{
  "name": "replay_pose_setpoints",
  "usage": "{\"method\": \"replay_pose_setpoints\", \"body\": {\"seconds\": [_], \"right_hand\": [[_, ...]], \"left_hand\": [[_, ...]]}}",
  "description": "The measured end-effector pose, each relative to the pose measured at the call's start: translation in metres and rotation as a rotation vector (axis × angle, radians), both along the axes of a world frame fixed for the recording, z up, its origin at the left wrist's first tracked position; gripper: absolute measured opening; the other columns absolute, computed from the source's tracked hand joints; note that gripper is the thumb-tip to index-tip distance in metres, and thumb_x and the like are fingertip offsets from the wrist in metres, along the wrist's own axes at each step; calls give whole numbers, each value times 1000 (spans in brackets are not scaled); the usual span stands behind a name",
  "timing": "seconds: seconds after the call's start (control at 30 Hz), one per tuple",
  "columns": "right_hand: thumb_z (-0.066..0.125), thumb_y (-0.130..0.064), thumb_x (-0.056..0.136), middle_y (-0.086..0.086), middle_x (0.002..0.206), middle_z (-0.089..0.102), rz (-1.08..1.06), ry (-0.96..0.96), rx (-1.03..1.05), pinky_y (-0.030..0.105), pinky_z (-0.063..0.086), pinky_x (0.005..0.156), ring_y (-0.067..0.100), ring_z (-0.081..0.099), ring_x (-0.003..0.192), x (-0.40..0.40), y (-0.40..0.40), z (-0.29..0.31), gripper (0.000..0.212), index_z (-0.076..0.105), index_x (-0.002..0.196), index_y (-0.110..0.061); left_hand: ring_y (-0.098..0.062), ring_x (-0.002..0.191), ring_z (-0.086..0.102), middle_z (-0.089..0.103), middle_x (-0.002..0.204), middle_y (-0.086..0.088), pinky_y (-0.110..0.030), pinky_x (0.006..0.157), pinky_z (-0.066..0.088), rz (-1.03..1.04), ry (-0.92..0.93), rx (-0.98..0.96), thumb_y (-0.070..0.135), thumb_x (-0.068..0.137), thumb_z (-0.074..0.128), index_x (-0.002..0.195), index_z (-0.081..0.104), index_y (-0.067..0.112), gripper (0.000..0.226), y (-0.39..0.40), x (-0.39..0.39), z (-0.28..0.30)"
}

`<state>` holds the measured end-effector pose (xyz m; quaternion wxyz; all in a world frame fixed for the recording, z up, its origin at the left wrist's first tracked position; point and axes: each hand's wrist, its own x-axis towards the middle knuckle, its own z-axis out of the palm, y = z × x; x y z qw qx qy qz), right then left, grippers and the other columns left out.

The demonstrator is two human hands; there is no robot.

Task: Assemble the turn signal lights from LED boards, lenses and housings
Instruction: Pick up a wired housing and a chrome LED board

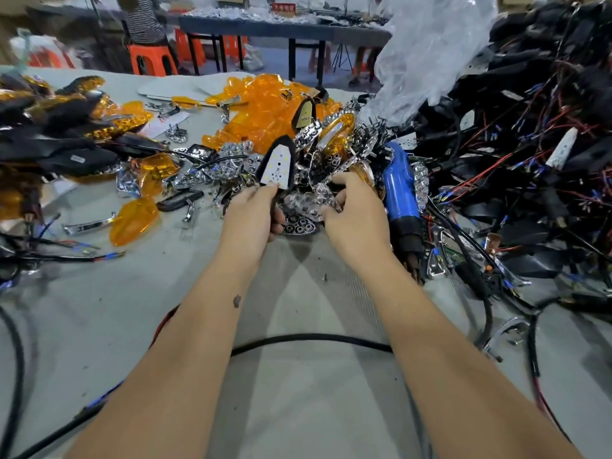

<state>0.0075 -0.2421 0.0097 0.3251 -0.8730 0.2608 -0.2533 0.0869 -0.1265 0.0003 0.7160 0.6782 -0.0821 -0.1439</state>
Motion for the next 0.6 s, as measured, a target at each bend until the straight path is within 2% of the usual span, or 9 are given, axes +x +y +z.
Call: {"method": "replay_pose_setpoints", "body": {"seconds": [0.07, 0.1, 0.17, 0.27, 0.3, 0.37, 0.43, 0.5, 0.6], "right_hand": [[65, -21, 94, -7, 101, 55, 6, -78, 29, 35, 49, 85, 12, 54, 89, -5, 0, -4, 25, 60, 118, -22], [66, -22, 93, -7, 94, 57, 12, -145, 73, 28, 48, 80, 6, 54, 82, -8, 0, -4, 14, 61, 106, -25], [67, -23, 92, -12, 79, 54, 14, -295, 198, 12, 40, 63, -6, 50, 67, -15, -3, -3, 15, 54, 88, -30], [65, -26, 93, -12, 75, 50, -29, -457, 349, 11, 37, 63, -4, 45, 61, -23, -11, 4, 16, 53, 83, -28], [64, -24, 94, -9, 75, 50, -38, -500, 405, 19, 40, 67, 2, 45, 65, -24, -14, 6, 16, 54, 82, -26], [64, -21, 96, 2, 78, 51, -18, -547, 539, 30, 44, 66, 16, 47, 72, -25, -19, 9, 17, 56, 81, -21], [65, -17, 95, 6, 79, 57, 53, -554, 617, 26, 47, 60, 17, 52, 72, -26, -22, 10, 13, 60, 83, -18], [66, -14, 94, 0, 79, 67, 117, -564, 648, 21, 48, 59, 9, 59, 70, -25, -23, 8, 3, 65, 93, -17], [68, -15, 93, -2, 84, 70, 139, -570, 656, 20, 48, 63, 8, 61, 76, -24, -22, 6, 24, 62, 116, -10]], "left_hand": [[-6, 38, 50, 59, 48, 6, -16, 37, 38, -23, -12, 1, 26, 99, 52, 83, 60, 19, 19, -3, -4, 0], [-7, 38, 50, 60, 49, 6, -17, 37, 40, -41, -22, 2, 24, 99, 52, 84, 60, 20, 17, -4, -7, 0], [-7, 40, 52, 63, 53, 6, -19, 39, 42, -98, -63, 17, 22, 98, 51, 87, 60, 22, 14, -8, -12, 0], [-4, 45, 53, 67, 60, 8, -18, 40, 41, -163, -154, 106, 23, 99, 52, 92, 59, 28, 11, -11, -18, -4], [-3, 45, 53, 68, 62, 8, -17, 41, 39, -173, -176, 136, 23, 99, 54, 93, 59, 31, 11, -11, -19, -5], [0, 44, 52, 70, 66, 7, -15, 39, 36, -184, -162, 141, 22, 98, 55, 93, 60, 30, 11, -10, -19, -5], [-4, 44, 50, 73, 69, 3, -16, 36, 33, -201, -69, 82, 21, 98, 52, 91, 61, 25, 12, -9, -19, -1], [-8, 44, 50, 75, 74, -2, -16, 37, 32, -216, 25, 13, 19, 99, 49, 94, 61, 19, 13, -8, -18, 2], [-9, 46, 51, 76, 80, -7, -18, 38, 35, -265, 86, -27, 17, 101, 44, 101, 61, 12, 18, -8, -19, 5]]}}
